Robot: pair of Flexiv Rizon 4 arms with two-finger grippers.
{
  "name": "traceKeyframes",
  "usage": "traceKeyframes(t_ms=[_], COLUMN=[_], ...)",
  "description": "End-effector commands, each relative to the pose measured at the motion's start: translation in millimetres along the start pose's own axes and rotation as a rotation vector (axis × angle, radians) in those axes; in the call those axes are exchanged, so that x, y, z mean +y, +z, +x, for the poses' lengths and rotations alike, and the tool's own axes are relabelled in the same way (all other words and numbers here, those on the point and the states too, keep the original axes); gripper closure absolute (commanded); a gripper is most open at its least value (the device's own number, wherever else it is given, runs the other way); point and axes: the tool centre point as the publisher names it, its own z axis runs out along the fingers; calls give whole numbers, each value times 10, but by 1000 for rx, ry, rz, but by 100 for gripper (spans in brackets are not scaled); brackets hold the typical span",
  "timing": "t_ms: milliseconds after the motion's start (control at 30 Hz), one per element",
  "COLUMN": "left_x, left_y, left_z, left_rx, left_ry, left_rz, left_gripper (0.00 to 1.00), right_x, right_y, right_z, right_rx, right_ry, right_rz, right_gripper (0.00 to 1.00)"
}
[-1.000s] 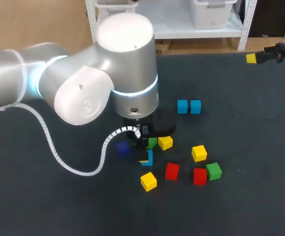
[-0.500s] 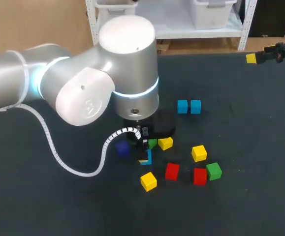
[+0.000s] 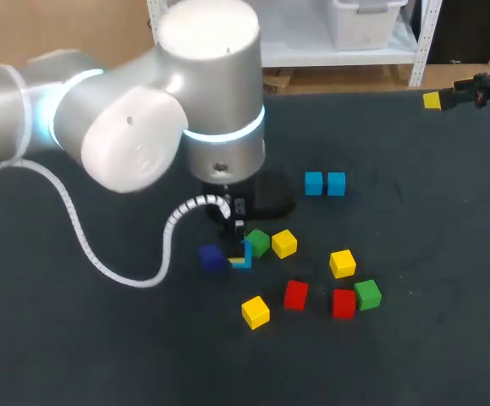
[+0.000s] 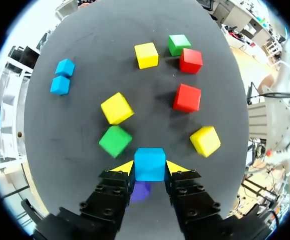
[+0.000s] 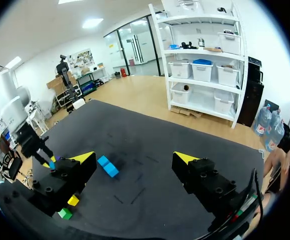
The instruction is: Place the blue cubes, place green cubes on the blue cubes, place the yellow cubes on the green cubes, then place the red cubes on the yellow cubes, and place purple cube on the red cubes.
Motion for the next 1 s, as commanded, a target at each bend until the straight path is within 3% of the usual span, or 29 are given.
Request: traceKeyframes(t_ms=[33,100,400,500,767,1000], left_x=[281,420,959,1107,1420,1591], left_y=[-129,-175,-134,-137,-75,-8], left_z=[26,-9,-174,-249,-391,-493], left_rx=[2,46,73,95,141,138], left_ry=[23,39,104,97,46,-12], left_rz=[55,83,164,152,134,141], left_gripper=[100,100,100,100,100,100], right_x=[-7,-7,-7,-7,-7,-7], right_y=[4,4,4,4,4,4], right_z=[4,4,4,4,4,4], right_rx=[-3,-3,-3,-3,-3,-3], right_ry=[-1,-1,-1,-1,-1,-1], right_rz=[-3,-3,-3,-3,-3,-3], right_gripper=[0,0,0,0,0,0])
